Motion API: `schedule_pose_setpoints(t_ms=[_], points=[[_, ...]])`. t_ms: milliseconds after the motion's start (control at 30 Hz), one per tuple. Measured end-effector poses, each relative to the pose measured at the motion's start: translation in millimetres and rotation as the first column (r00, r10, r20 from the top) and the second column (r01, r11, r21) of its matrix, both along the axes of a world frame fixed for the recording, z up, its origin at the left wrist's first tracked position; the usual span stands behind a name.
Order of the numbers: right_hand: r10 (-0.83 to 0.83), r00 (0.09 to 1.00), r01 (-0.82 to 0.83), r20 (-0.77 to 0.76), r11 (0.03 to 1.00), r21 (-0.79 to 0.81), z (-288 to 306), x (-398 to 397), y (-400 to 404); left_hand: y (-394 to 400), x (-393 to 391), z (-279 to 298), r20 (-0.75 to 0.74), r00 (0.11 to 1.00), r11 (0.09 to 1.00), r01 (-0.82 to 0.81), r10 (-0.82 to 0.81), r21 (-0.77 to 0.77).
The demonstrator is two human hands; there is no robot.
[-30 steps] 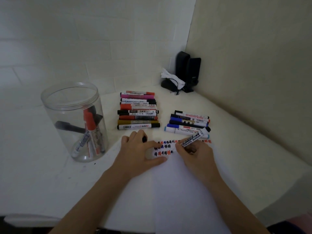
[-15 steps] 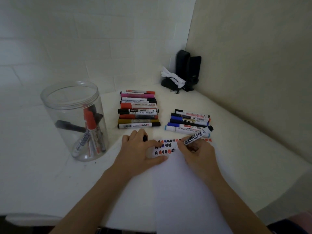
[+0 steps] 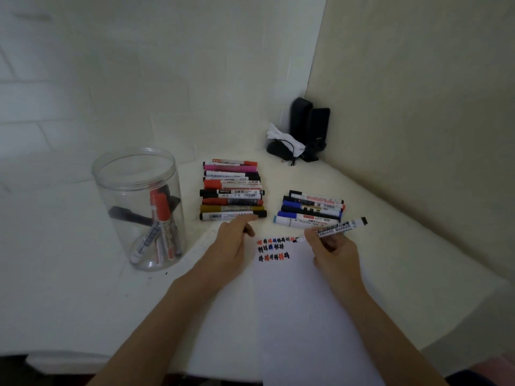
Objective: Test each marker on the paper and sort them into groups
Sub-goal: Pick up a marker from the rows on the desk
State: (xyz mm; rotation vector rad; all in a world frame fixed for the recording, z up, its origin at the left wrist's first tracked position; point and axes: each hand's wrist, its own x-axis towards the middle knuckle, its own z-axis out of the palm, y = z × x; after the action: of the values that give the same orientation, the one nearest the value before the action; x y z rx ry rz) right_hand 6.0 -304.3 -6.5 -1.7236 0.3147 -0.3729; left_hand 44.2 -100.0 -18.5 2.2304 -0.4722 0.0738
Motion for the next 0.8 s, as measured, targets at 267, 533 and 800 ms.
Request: schedule_pose_setpoints(t_ms=[267,533,800], points=[[0.186,0.978,-0.168,-0.094,0.970,0.174,22.0,-2.1,0.6,-0.7,-21.9,-5.7,-0.075,0.997,0.970,-0.037,0.020,-0.241],[0.267,0.962,-0.247,-0.053,0.939,0.238,22.5,-12.7,22.2,3.6,-22.2,-0.1,-0.068,0.998,0.928,-0.033,0.008,-0.371],[0.295,0.955,-0.277,-0.032,0.926,0.258,21.4,-14.8,32.3,4.2,-19.6,-3.4,-0.056,0.998,0.936,0.007,-0.029,-0.353]])
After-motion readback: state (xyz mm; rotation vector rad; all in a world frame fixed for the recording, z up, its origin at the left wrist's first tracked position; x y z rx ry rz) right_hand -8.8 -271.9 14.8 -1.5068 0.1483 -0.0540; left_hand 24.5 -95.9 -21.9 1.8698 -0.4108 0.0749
